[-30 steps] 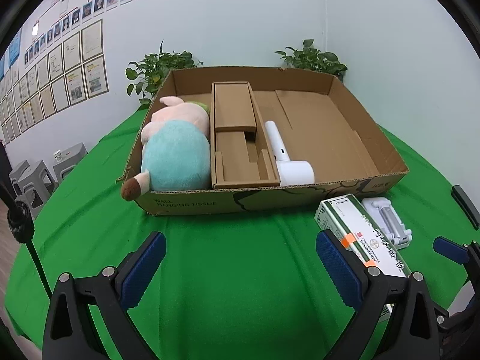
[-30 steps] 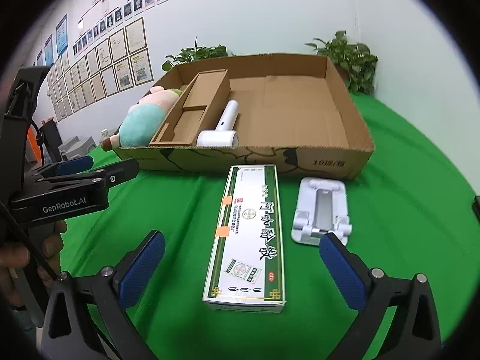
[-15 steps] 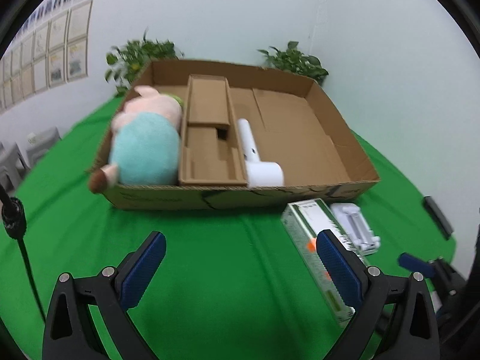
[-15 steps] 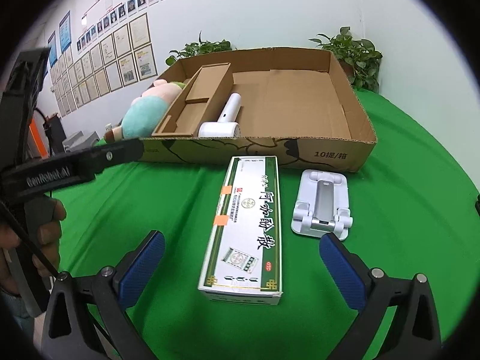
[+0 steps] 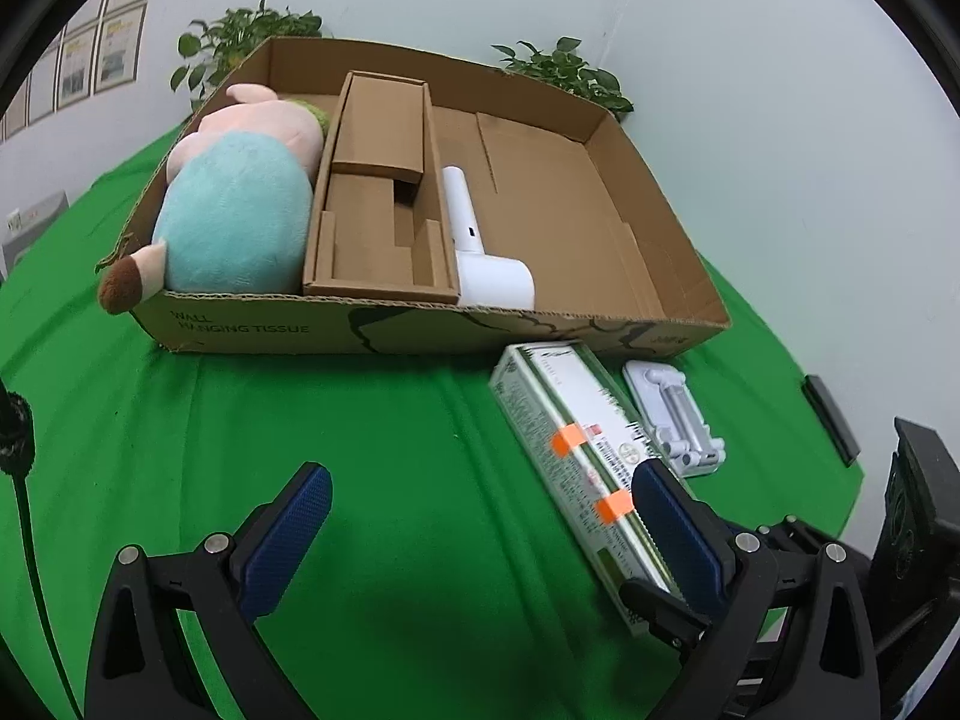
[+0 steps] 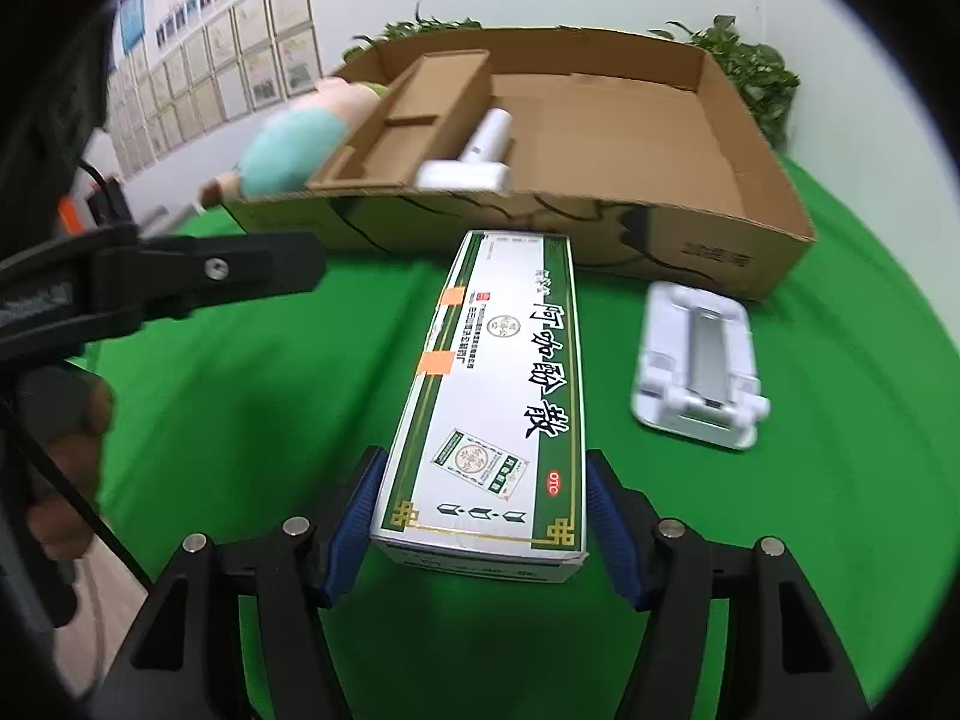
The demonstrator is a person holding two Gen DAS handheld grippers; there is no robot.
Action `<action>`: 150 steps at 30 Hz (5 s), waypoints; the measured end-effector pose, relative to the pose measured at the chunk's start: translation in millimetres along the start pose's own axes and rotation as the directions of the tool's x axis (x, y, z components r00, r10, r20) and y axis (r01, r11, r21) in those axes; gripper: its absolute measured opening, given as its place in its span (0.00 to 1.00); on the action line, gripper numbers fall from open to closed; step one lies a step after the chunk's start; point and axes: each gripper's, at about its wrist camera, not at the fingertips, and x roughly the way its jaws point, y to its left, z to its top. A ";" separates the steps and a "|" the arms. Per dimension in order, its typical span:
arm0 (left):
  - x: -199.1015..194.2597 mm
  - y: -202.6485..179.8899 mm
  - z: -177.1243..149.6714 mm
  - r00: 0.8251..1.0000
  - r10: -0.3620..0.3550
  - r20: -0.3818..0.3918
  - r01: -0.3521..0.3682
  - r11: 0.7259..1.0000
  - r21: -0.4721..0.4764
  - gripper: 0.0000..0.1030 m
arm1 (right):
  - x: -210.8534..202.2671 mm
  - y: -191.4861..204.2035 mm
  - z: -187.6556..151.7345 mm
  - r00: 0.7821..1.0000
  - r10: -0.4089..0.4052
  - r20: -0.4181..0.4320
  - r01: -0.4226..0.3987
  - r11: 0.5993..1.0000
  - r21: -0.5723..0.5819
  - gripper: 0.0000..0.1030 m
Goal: Organize objects
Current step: 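Move the right gripper to the white-and-green medicine box and grasp it, then lift the medicine box with the right gripper and carry it over the large box, then lower the medicine box beside the hair dryer and open the right gripper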
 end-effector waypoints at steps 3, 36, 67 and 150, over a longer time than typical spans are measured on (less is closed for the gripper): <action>-0.3 8.6 4.3 0.998 -0.053 -0.021 0.052 0.998 -0.039 0.98 | -6.5 3.4 2.8 0.999 0.043 0.019 -0.043 0.999 0.005 0.64; 48.4 -17.6 -38.2 0.907 -0.337 -0.253 0.301 0.938 -0.173 0.53 | -23.4 2.8 -31.5 0.975 0.219 -0.032 -0.210 0.959 0.190 0.60; -5.4 -80.2 133.6 0.956 -0.293 0.007 0.289 0.946 0.144 0.44 | -56.3 -19.1 105.7 0.952 0.127 0.277 -0.155 0.984 0.083 0.58; -22.7 -20.3 85.6 0.905 0.270 0.329 -0.305 0.951 0.058 0.99 | -6.7 -34.8 100.8 0.980 -0.112 0.163 0.097 0.991 0.097 0.99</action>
